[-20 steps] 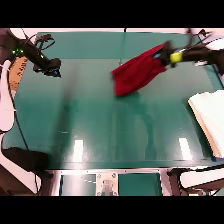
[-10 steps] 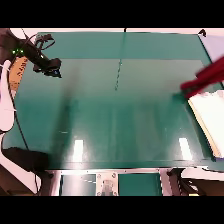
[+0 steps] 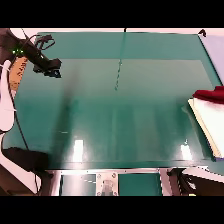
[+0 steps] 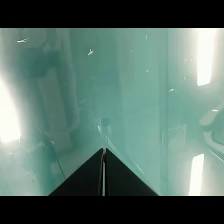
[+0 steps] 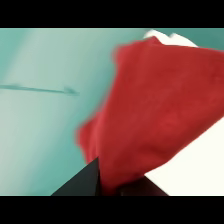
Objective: Fold the shirts.
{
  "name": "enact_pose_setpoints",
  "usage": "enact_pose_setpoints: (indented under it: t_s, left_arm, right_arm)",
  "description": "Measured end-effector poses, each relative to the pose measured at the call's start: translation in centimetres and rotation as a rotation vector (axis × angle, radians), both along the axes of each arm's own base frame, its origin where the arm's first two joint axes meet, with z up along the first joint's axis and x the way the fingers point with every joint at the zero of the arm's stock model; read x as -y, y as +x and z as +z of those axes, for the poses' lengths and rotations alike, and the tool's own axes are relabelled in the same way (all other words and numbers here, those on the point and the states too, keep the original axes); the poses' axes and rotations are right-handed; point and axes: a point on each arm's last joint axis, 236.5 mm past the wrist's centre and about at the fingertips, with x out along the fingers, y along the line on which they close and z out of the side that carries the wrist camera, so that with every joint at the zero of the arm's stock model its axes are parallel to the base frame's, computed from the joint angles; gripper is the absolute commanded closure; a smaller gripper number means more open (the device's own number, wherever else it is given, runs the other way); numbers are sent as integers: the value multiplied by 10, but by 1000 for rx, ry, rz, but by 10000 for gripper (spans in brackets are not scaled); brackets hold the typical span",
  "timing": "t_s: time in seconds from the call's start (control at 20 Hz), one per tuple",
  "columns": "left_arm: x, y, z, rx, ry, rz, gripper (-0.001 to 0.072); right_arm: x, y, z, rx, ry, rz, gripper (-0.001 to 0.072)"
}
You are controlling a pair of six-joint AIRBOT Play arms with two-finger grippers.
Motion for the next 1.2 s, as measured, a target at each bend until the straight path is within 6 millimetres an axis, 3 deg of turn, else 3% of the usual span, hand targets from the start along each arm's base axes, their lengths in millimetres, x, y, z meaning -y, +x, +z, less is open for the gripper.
enact_pose_setpoints:
  t_s: [0.3, 0.35, 0.4, 0.45, 0.6, 0.7, 0.75, 0.85, 1.05, 1.2]
  left_arm:
    - [0, -3, 0, -12, -2, -5, 684]
    - [0, -3, 0, -12, -2, -5, 684]
    - [0, -4, 0, -14, -2, -6, 684]
    - [0, -4, 0, -18, -1, -7, 684]
    - [2, -5, 0, -19, -6, -8, 685]
    - [5, -5, 1, -19, -23, -12, 685]
    - [8, -6, 3, -18, -34, -15, 685]
    - [15, -7, 9, -12, -64, -23, 685]
    - [23, -13, 33, 22, -101, -26, 686]
    - [25, -25, 49, 27, -110, -10, 686]
  right_arm:
    - [-10, -80, -89, -336, 100, -137, 685]
    - [-14, -92, -103, -388, 123, -149, 554]
    - [-19, -104, -119, -441, 148, -158, 255]
    - [-25, -117, -132, -500, 176, -165, 94]
    - [-42, -149, -155, -642, 259, -197, 95]
    - [-43, -151, -153, -662, 274, -218, 99]
    - [-43, -142, -149, -640, 275, -215, 151]
    - [-43, -111, -134, -558, 250, -176, 687]
    - [-61, -23, -103, -369, 139, 14, 698]
    - [-108, 42, -89, -268, 71, 223, 700]
